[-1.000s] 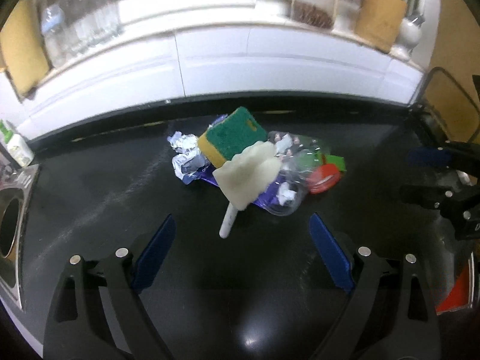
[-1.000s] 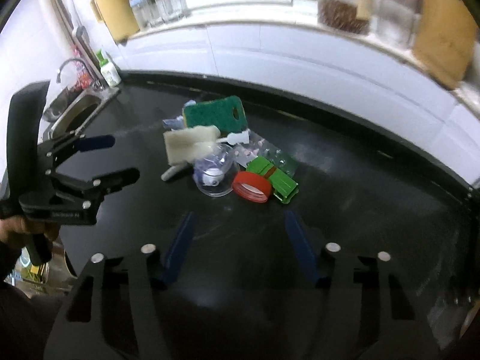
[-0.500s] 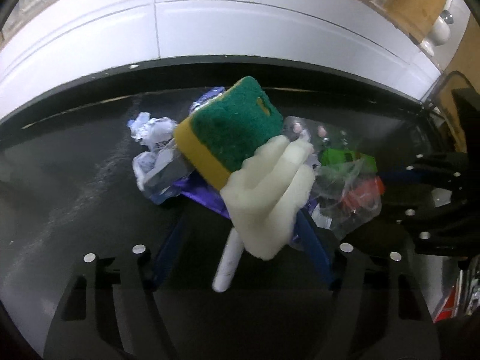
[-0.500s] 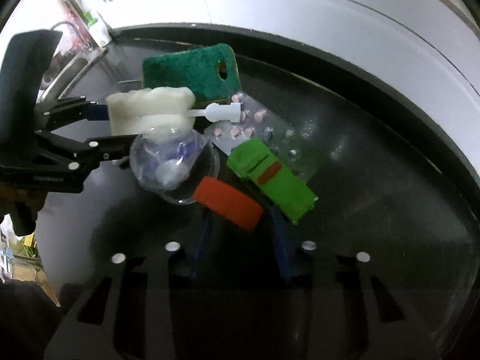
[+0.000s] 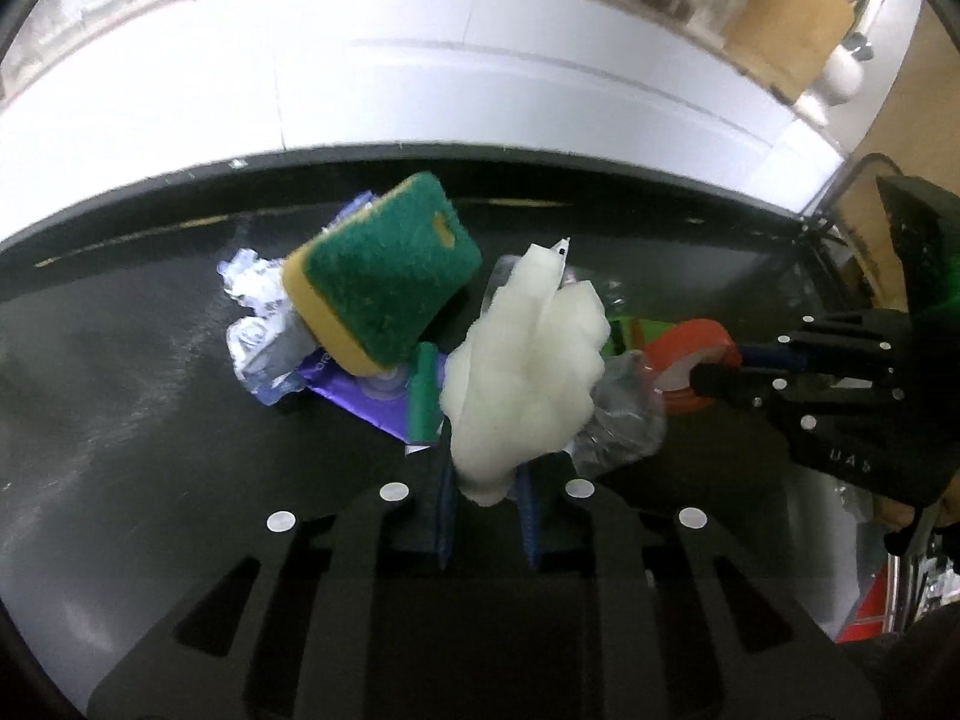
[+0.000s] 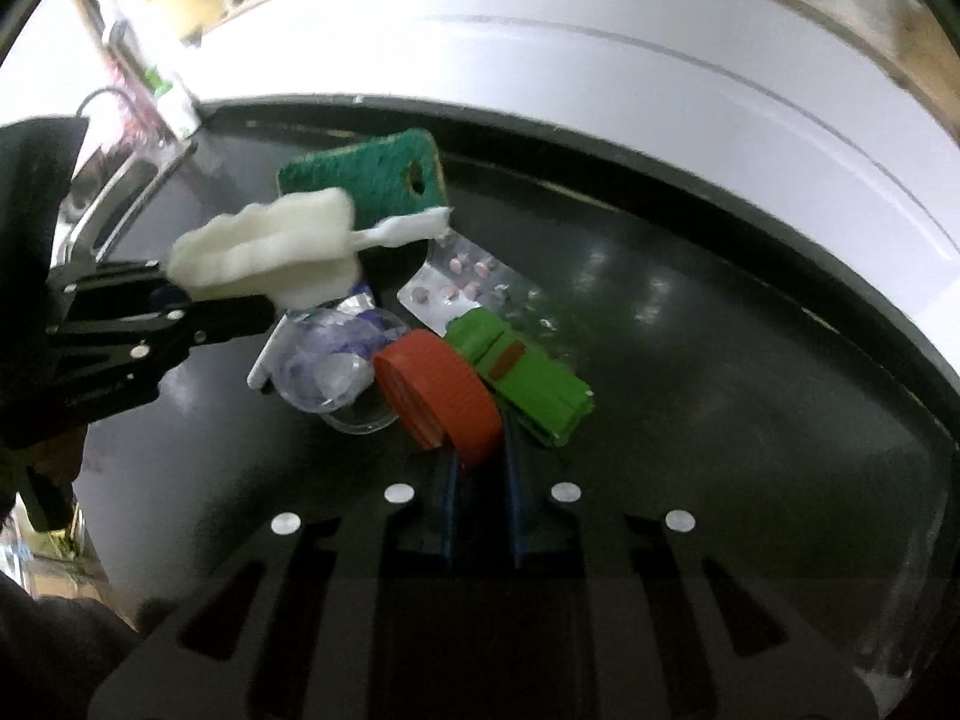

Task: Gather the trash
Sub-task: 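Grasp the white foam with the left tool while the right tool grasps the red tape roll, then carry the foam and red tape roll to the bin and release both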

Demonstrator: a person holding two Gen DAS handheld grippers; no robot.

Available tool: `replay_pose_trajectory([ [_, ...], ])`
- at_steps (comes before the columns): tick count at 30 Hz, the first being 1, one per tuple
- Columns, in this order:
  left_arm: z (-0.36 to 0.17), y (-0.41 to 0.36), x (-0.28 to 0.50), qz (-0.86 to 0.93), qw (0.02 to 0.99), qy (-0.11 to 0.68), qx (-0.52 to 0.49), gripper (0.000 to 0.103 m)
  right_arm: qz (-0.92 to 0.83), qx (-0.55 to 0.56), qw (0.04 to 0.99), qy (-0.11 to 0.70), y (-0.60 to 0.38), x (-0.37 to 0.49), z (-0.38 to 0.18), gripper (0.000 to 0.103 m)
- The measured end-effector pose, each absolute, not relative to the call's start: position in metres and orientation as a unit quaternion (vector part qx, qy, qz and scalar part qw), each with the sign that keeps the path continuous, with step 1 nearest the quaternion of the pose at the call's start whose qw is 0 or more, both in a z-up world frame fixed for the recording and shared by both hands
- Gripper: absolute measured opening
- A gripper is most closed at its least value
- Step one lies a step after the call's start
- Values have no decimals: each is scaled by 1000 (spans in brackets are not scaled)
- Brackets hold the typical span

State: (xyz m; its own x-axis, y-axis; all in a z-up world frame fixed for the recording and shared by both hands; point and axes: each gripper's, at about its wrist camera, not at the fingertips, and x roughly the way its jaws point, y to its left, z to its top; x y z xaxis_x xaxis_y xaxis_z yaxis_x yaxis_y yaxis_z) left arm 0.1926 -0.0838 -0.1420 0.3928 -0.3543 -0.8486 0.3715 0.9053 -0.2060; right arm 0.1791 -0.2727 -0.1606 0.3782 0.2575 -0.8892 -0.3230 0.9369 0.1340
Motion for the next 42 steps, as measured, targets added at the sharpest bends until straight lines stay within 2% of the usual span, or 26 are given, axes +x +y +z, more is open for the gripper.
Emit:
replay_pose_trajectory([
  [18, -77, -49, 106, -158, 874, 460, -6, 16, 169, -20, 862, 477, -286, 114, -94, 13],
  [30, -64, -31, 71, -127, 886, 447, -8, 16, 191, -34, 866, 461, -267, 89, -77, 13],
  [35, -56, -11, 53, -103, 894, 437, -13, 16, 219, -45, 862, 454, -237, 84, -67, 13],
  [42, -44, 58, 4, -8, 905, 424, -32, 16, 309, -77, 839, 441, -139, 71, -51, 13],
])
